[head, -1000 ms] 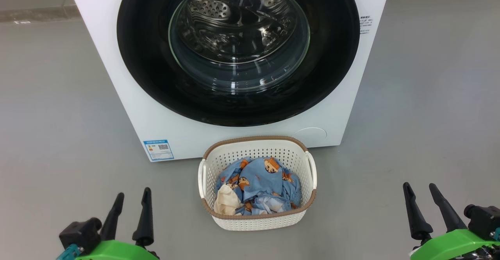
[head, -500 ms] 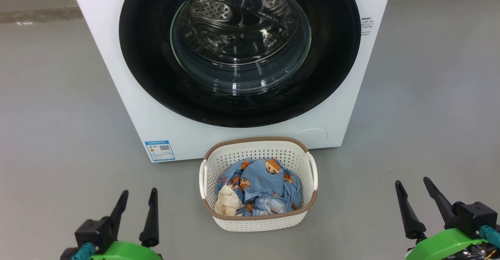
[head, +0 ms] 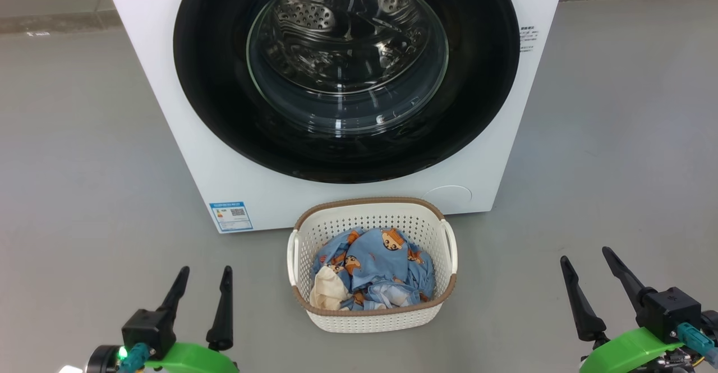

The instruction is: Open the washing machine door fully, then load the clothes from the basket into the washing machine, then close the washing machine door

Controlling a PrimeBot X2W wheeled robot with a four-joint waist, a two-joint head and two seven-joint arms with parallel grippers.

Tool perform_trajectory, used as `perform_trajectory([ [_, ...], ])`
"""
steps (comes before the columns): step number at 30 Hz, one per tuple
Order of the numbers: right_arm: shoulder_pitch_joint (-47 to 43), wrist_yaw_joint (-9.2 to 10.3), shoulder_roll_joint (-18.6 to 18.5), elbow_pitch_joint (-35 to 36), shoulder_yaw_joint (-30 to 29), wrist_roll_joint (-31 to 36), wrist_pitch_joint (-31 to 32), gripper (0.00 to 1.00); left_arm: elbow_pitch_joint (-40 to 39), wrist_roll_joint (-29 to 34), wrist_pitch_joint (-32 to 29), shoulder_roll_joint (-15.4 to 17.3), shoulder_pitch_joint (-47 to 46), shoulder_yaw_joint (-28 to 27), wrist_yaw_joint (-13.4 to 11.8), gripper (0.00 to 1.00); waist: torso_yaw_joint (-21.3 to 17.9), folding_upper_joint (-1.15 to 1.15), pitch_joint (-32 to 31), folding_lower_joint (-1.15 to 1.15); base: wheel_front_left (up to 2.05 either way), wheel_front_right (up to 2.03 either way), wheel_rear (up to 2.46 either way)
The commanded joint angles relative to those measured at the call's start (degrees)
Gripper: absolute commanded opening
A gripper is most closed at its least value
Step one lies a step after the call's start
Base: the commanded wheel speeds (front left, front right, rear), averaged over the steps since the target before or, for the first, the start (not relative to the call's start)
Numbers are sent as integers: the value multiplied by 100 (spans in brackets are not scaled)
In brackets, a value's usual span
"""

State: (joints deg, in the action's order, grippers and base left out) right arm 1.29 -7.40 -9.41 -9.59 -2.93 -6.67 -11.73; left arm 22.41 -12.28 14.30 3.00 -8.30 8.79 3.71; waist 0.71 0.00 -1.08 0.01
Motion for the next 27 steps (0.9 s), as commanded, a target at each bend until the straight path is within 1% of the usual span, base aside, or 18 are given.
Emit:
perform_trajectory([
  [1, 178, -9, -101, 164, 121, -6, -69, 100, -95, -15, 70, 80, -249, -183, -71, 100, 1, 0, -1, -1, 0, 0, 0],
  [27, 138, -9, -53, 209, 73, -136, -45, 100, 100, -158, 70, 88, -327, -170, -139, 100, 3, 0, -22, -1, 0, 0, -1],
])
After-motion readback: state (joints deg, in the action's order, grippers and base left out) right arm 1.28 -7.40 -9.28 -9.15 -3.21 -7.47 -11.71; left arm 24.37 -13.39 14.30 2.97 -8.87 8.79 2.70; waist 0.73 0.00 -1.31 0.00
